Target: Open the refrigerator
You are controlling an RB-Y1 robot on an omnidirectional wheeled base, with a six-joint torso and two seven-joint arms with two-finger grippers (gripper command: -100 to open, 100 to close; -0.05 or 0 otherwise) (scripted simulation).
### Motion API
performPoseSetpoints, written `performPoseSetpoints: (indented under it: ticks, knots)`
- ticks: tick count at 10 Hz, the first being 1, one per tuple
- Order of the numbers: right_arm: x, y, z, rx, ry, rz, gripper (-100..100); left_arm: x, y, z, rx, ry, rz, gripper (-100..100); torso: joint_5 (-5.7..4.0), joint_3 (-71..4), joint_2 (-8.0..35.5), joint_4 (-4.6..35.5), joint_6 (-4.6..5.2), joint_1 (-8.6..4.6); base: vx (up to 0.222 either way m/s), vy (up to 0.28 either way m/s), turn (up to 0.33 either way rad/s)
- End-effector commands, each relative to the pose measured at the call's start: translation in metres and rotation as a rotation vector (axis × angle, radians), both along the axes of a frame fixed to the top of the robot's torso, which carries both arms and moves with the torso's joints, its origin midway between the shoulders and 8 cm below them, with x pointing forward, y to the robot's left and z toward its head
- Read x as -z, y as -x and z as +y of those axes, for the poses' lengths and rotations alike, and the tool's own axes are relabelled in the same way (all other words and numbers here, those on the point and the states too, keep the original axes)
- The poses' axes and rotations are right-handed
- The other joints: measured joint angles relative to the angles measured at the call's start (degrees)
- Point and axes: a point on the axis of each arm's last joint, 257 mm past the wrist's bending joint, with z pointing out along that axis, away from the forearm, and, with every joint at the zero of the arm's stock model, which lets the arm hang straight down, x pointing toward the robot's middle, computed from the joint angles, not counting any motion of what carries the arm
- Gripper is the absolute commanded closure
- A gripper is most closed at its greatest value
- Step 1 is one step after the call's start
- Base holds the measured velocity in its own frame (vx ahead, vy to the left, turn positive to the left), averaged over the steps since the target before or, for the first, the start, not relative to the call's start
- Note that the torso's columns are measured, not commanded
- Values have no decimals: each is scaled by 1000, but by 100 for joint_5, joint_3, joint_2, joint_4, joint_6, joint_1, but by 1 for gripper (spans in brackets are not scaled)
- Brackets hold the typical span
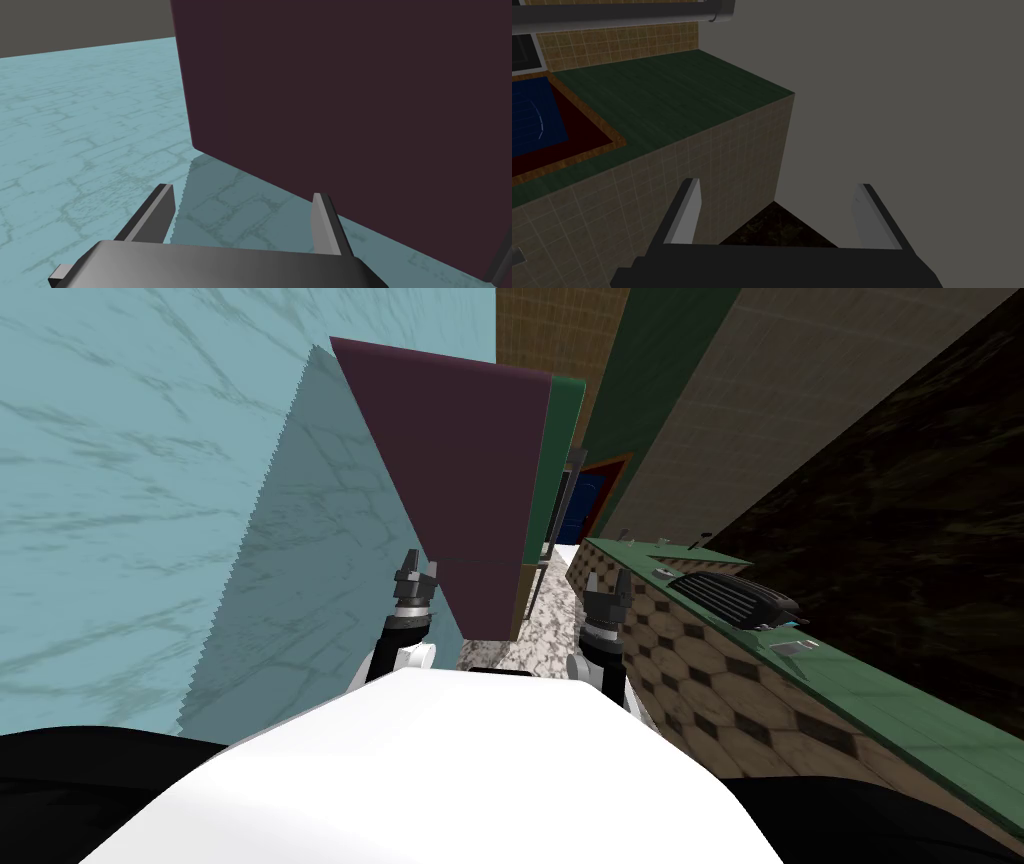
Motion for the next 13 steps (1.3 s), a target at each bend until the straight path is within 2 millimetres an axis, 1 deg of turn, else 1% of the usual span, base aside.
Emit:
performPoseSetpoints:
  ticks: [1, 3, 9, 10, 11, 13]
  knots:
    - [0, 0, 0, 0, 0, 0, 0, 0, 0, 0, 0, 0, 0, 0, 0, -467, 232, 235, 0, 0, 0, 0, 0]
    - [0, 0, 0, 0, 0, 0, 0, 0, 0, 0, 0, 0, 0, 0, 0, -2014, 1003, 1006, 0, 0, 0, 0, 0]
    - [0, 0, 0, 0, 0, 0, 0, 0, 0, 0, 0, 0, 0, 0, 0, -7073, 3539, 3537, 0, 0, 0, 0, 0]
    - [0, 0, 0, 0, 0, 0, 0, 0, -2, -5, 19, -30, 9, -100, 0, -7919, 3962, 3960, 0, 0, 16, -11, 30]
    - [0, 0, 0, 0, 0, 0, 0, -1, -4, -8, 32, -49, 17, -100, 0, -8315, 4152, 4148, 0, -1, 25, -34, 53]
    - [0, 0, 0, 0, 0, 0, 0, -3, -11, -14, 56, -79, 36, -100, -3, -8455, 4216, 4220, 0, -11, 35, -59, 68]
